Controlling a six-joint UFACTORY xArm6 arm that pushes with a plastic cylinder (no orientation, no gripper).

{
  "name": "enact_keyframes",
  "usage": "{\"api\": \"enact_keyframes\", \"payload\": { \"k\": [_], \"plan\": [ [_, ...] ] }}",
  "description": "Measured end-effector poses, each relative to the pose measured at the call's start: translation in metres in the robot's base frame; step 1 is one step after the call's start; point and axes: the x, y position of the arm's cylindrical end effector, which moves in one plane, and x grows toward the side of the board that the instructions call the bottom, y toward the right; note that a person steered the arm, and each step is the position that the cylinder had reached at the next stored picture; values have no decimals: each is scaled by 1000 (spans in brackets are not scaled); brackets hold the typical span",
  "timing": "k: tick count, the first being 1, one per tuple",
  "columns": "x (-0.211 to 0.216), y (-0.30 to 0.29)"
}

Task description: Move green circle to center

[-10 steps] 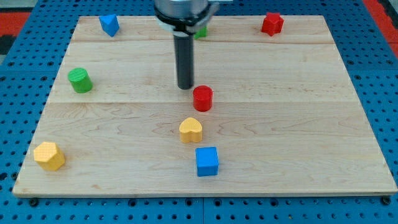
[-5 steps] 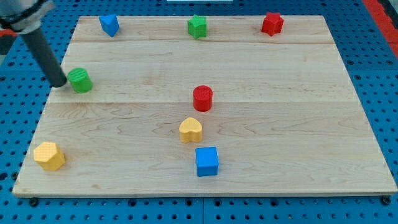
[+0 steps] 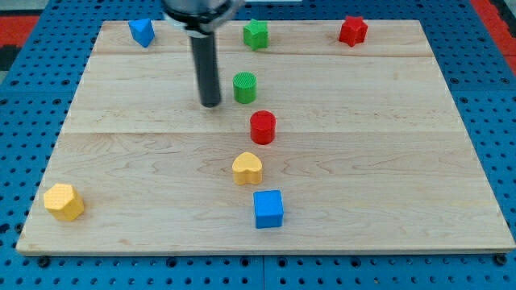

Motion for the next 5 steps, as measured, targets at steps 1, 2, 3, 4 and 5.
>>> {"api": "enact_keyframes", "payload": {
  "k": [1,2,3,4,5],
  "plan": [
    [-39,1],
    [-50,46],
    [-37,57],
    [-36,89],
    [-36,98]
  ]
}}
